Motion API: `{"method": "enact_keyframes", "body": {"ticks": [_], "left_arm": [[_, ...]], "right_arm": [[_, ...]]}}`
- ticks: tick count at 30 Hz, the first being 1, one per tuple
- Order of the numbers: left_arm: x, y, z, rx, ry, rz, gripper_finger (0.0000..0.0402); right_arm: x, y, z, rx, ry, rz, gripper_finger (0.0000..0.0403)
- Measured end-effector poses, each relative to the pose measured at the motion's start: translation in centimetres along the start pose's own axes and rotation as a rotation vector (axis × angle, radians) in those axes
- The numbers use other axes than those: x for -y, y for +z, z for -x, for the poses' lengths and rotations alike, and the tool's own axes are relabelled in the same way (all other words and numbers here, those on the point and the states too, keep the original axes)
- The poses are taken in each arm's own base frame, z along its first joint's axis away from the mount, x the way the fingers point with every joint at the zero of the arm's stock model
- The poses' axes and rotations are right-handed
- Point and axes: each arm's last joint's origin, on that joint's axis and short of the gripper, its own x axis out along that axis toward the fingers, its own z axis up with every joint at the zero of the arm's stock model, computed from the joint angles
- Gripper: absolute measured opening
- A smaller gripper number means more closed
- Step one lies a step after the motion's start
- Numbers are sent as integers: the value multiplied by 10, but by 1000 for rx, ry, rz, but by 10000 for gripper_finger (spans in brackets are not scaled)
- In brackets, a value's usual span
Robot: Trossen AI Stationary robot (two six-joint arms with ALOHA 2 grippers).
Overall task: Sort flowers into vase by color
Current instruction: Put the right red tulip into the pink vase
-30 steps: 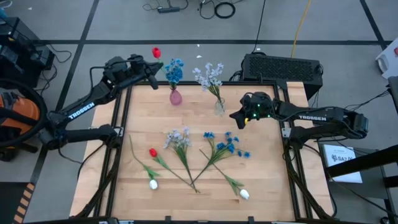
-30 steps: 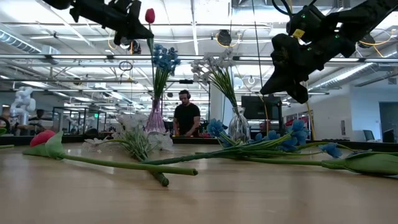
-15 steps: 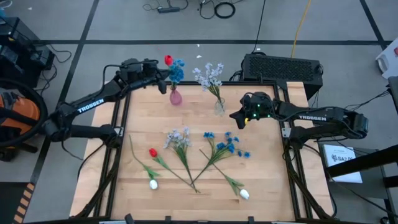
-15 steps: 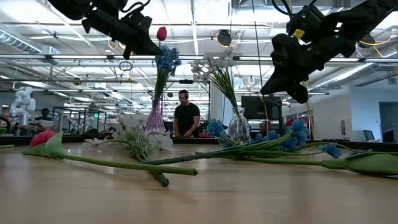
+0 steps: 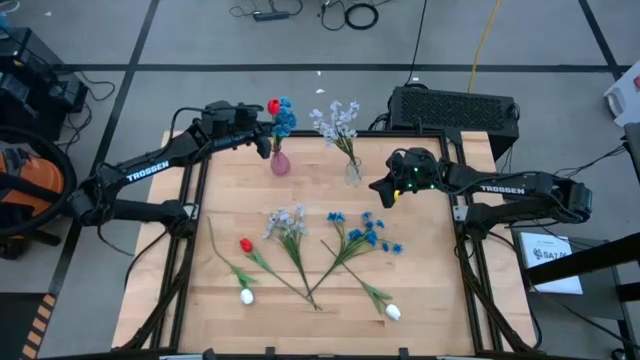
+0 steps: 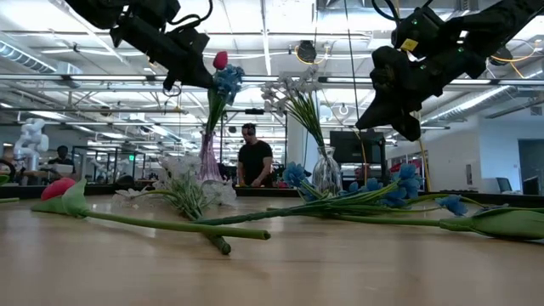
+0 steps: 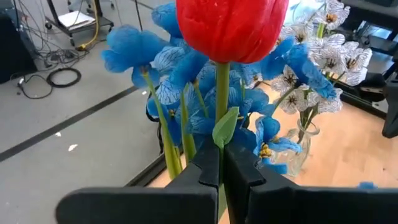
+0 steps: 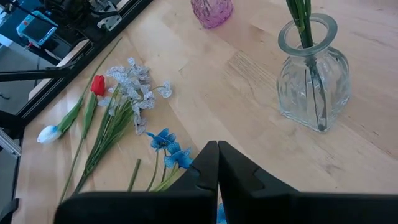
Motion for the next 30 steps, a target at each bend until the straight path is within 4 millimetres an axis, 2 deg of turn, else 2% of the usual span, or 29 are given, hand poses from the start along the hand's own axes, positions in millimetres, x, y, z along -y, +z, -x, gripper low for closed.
{"method": "enact_keyframes", "body": {"ticks": [7, 17, 20, 26, 30], "left_arm": [[8, -3, 5, -31, 21, 5, 4], [18, -2, 35, -29, 106, -20, 4], [19, -11, 42, 4, 108, -5, 4], [22, -40, 54, 70, 92, 96, 4], [28, -51, 61, 121, 86, 114, 4]], "right_arm": [[0, 0, 0, 0, 0, 16, 0], [0, 0, 0, -1, 0, 39, 0], [0, 0, 0, -1, 0, 41, 0], [0, 0, 0, -2, 1, 41, 0], [0, 0, 0, -2, 1, 41, 0]]}}
